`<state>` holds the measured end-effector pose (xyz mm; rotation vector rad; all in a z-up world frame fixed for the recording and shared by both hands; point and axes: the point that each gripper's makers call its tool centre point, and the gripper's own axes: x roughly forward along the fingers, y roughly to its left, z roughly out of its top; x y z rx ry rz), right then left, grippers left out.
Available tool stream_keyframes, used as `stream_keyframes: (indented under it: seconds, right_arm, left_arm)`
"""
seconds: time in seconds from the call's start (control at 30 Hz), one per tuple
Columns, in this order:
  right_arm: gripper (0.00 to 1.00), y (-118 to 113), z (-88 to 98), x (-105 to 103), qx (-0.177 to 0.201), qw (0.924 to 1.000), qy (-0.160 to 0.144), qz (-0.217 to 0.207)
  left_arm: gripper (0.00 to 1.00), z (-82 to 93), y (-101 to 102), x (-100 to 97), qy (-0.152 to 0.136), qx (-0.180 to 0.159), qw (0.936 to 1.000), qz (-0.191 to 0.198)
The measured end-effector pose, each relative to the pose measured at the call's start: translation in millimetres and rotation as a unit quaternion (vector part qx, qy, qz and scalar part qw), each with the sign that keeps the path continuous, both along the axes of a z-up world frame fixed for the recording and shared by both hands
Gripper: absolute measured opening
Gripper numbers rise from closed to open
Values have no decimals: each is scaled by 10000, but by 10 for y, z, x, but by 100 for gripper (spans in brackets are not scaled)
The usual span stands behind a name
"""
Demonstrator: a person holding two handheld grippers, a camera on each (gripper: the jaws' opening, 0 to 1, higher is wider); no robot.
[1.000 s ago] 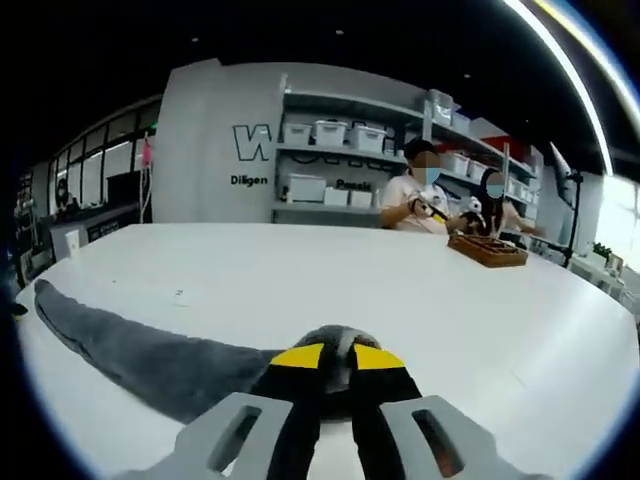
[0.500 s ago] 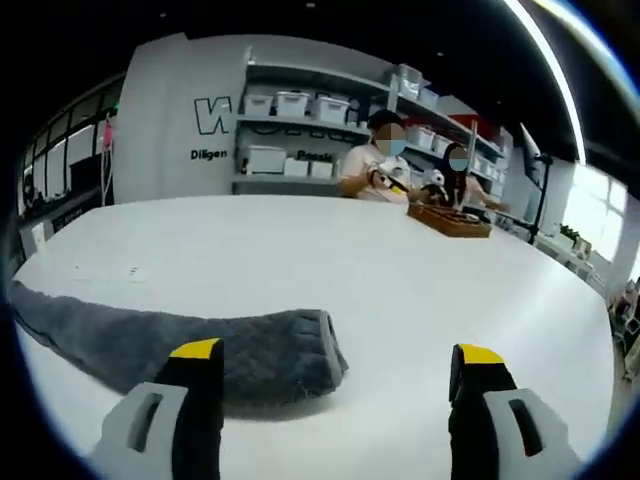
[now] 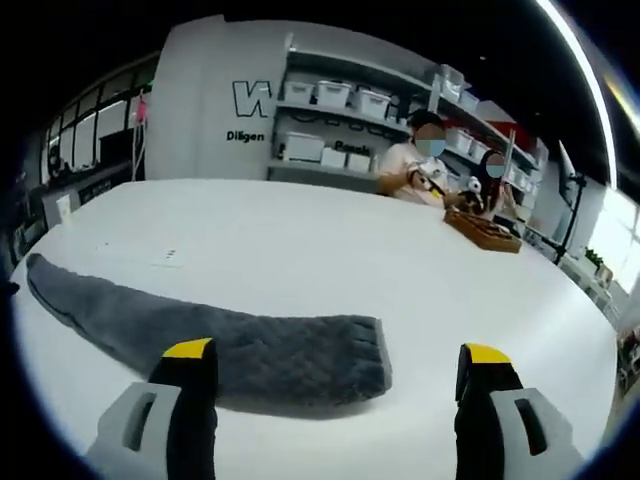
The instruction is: Open the folded towel by lifting each exposed corner and separating the folded layers until the towel lies flat within the target outline without major curled edges
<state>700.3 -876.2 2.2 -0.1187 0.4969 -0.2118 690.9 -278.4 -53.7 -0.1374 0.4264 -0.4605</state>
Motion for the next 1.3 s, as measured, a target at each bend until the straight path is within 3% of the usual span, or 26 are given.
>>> stream_keyframes:
  seconds: [0.13,0.3,0.43,0.6,0.67,0.83,0.93,1.0,1.13,1.2,1.3]
  right_arm:
    - [100,212,28,-27,8,9998,76,187]
    - [99,537,151,-24,139,9982,-85,569]
    - [99,619,188,-57,39,9984,-73,560]
    - [99,746,-24,-155,-281,9943,59,1026]
    - [99,792,-141,-176,-248,9926,67,1186]
    - [99,965,-410,-327,155,9867,441,1558]
    - [99,1045,-429,-318,181,9842,251,1745]
    - [99,1082,-454,-315,189,9819,294,1860]
    - [99,1125,-394,-274,376,9795,42,1979]
    - [99,1109,-308,-237,475,9789,-231,1975]
    - [99,1053,-273,-236,517,9792,-340,1933]
  left_arm:
    - [99,40,-5,-10,-52,-16,10000,-18]
    - [99,94,-31,-20,-139,-69,9998,-77]
    - [99,118,-32,-27,-166,-90,9998,-99]
    - [99,90,-28,-31,-120,-88,9998,-100]
    - [99,81,-24,-27,-113,-75,9999,-82]
    - [99,43,-17,-25,-75,43,10000,-31]
    - [99,-29,-19,-16,10,132,9999,3]
    - [99,-50,-34,-20,32,141,9999,-6]
    - [99,-35,-64,-26,12,184,9998,-40]
    - [98,-21,-62,-13,-15,168,9999,-34]
    - [97,-20,-61,-5,-30,161,9999,-14]
